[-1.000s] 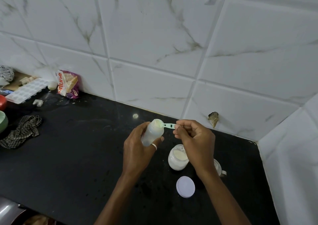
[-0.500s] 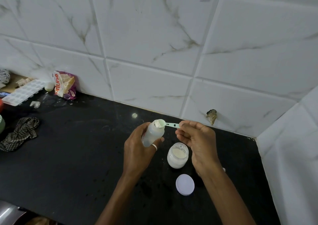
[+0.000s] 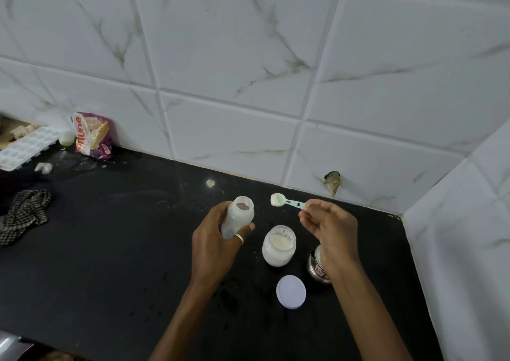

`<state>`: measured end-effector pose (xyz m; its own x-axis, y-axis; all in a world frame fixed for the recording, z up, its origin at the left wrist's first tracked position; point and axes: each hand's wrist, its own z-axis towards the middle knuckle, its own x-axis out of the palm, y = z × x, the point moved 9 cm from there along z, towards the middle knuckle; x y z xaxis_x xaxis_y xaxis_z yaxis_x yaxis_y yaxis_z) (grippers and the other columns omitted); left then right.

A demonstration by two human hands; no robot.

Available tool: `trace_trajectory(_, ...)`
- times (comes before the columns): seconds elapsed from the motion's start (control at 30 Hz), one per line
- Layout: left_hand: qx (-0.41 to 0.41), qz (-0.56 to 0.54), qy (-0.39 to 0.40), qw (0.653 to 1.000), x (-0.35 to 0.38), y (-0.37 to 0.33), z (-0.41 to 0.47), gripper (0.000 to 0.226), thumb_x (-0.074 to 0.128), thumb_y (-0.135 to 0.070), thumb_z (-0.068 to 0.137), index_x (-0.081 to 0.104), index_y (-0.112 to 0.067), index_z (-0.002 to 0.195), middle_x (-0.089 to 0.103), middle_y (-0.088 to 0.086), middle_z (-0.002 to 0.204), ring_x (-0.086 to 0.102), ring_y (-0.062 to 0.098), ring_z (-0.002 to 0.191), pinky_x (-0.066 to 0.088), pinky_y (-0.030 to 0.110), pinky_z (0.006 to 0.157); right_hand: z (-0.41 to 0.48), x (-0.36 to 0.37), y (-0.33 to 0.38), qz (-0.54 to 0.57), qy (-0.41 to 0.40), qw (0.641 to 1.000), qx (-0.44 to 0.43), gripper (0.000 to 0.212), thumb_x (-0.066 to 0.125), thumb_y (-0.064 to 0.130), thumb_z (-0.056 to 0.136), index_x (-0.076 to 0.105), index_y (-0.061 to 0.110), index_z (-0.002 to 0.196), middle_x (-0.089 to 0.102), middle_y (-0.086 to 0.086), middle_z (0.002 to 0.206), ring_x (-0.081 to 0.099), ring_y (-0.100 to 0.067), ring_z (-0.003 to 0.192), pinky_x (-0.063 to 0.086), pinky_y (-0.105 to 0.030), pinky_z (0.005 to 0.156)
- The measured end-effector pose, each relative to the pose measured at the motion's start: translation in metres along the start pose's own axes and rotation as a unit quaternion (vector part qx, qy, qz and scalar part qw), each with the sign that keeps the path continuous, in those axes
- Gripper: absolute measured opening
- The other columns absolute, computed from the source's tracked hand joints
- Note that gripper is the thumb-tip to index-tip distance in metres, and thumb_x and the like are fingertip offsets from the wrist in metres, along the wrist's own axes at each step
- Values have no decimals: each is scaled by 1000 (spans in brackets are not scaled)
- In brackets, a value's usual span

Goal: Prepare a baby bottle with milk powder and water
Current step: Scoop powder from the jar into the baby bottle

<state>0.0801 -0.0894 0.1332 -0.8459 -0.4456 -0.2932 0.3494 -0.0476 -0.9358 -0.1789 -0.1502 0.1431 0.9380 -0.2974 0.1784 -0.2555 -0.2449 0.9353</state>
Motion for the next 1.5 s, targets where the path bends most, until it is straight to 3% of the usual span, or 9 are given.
trace_trajectory(0.17,-12,-5,6,1000,7,5,-5,56,91,-31,75,56,-50,114,70,-23,109,67,-5,103,51,7,79,22,-30,-20,-114,-49,992,-38,9,70,3,93,76,7,98,77,-11,87,77,-21,80,63,-30,73)
trace_trajectory(0.27,-17,-6,11,1000,11,5,-7,58,92,-30,75,53,-54,112,69,-26,108,65,-11,102,49,4,77,34,-34,-30,-233,-59,967,-85,9,68,7,93,76,10,95,77,-2,81,77,-16,75,64,-32,74)
trace_trajectory(0.43,-14,7,17,1000,12,7,-8,59,91,-31,75,52,-52,113,66,-28,107,64,-10,102,49,4,78,49,-9,-52,-449,-4,878,-164,12,66,11,92,75,18,90,74,6,84,72,-12,81,59,-33,76)
trace_trajectory(0.57,-11,13,16,1000,9,9,-9,59,91,-30,75,51,-57,109,64,-31,107,61,-16,104,49,3,78,57,18,-74,-589,68,791,-150,18,58,16,94,72,26,89,74,5,90,70,-18,87,57,-37,75)
trace_trajectory(0.77,-15,9,13,1000,3,14,-11,58,91,-31,75,53,-55,111,66,-28,110,63,-13,105,50,6,79,66,33,-95,-653,124,738,-117,24,54,16,93,75,26,97,75,1,104,70,-22,95,57,-35,79)
trace_trajectory(0.93,-23,0,7,1000,2,17,-12,57,91,-30,75,57,-47,117,70,-22,112,66,-5,105,51,8,79,68,32,-101,-663,128,728,-119,25,54,15,93,76,26,101,76,-1,104,70,-23,95,58,-36,79)
trace_trajectory(1.07,-23,2,10,1000,5,16,-12,57,91,-32,75,55,-52,115,69,-23,113,66,-7,105,51,7,79,69,29,-100,-667,123,723,-129,29,58,18,91,75,28,112,75,-2,111,70,-26,102,50,-31,76)
trace_trajectory(1.4,-22,7,35,999,20,11,-10,58,91,-31,76,56,-44,119,67,-27,110,66,-5,104,50,5,80,65,21,-68,-626,66,749,-206,24,67,31,96,71,28,119,74,5,115,69,-20,108,52,-32,82)
trace_trajectory(1.5,-32,-1,52,998,30,12,-11,57,90,-32,76,56,-43,121,68,-26,111,67,-4,104,52,8,80,64,14,-58,-574,58,783,-234,31,69,30,96,70,23,125,74,3,119,69,-19,110,57,-37,88)
